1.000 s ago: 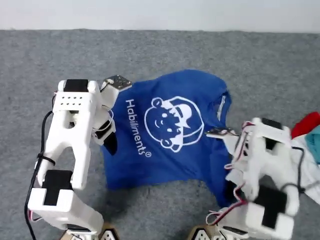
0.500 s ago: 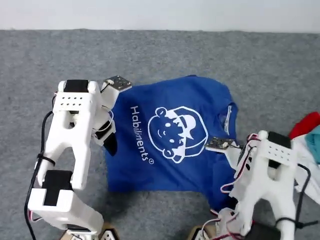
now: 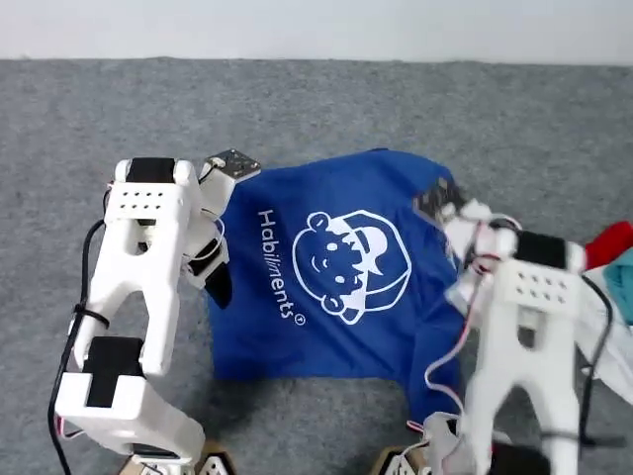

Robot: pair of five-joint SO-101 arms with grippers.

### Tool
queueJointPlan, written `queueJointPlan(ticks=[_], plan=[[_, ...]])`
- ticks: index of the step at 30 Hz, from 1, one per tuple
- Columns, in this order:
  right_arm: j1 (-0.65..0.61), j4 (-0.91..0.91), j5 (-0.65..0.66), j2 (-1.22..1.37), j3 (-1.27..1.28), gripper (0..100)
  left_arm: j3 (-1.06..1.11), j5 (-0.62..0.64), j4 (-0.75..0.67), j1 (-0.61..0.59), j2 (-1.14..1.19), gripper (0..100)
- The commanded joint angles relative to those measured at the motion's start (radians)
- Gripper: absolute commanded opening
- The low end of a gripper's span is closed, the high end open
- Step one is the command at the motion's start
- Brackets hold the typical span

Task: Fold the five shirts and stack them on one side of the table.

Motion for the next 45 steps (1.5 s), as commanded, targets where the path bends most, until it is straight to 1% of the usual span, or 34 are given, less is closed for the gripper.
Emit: queueJointPlan(ticks=[1, 3, 6, 10, 16, 21, 23, 26, 27, 28, 30, 35, 38, 42, 44, 45], plan=[[-0.065, -0.197, -0.147, 0.174, -0.164, 35.1, 0.002, 0.066, 0.032, -0.006, -0.048, 22], [-0.077, -0.236, -0.204, 0.292, -0.305, 31.9, 0.002, 0.078, 0.032, -0.006, -0.048, 22], [-0.085, -0.236, -0.252, 0.498, -0.534, 29.4, 0.004, 0.078, 0.032, -0.006, -0.048, 22], [-0.113, -0.107, -0.232, 0.794, -0.847, 29.6, 0.004, 0.078, 0.032, -0.006, -0.048, 22], [-0.163, 0.077, -0.229, 1.208, -1.418, 29.2, 0.004, 0.078, 0.032, -0.006, -0.048, 22], [-0.196, 0.22, -0.216, 1.527, -1.835, 28.8, 0.004, 0.08, 0.032, -0.006, -0.048, 22], [-0.194, 0.314, -0.175, 1.615, -2.001, 23.8, 0.004, 0.08, 0.032, -0.006, -0.048, 22], [-0.191, 0.447, -0.118, 1.71, -2.217, 7.2, 0.004, 0.08, 0.032, -0.006, -0.04, 19], [-0.191, 0.472, -0.109, 1.724, -2.245, 1.5, 0.004, 0.08, 0.032, -0.005, -0.038, 18], [-0.186, 0.483, -0.107, 1.715, -2.228, 0.5, 0.007, 0.08, 0.032, -0.005, -0.037, 17], [-0.153, 0.486, -0.117, 1.676, -2.219, 3.1, 0.031, 0.078, 0.032, -0.002, -0.038, 17], [-0.113, 0.49, -0.101, 1.558, -2.186, 1.0, 0.102, 0.074, 0.032, -0.003, -0.04, 17], [-0.097, 0.492, -0.08, 1.458, -1.949, 1.2, 0.107, 0.072, 0.032, 0.0, -0.043, 17], [-0.113, 0.484, 0.068, 1.259, -1.471, 2.0, 0.107, 0.072, 0.032, 0.003, -0.046, 17], [-0.131, 0.483, 0.12, 1.164, -1.326, 6.4, 0.107, 0.072, 0.032, 0.005, -0.041, 17], [-0.137, 0.481, 0.123, 1.124, -1.28, 10.3, 0.107, 0.072, 0.032, 0.005, -0.038, 17]])
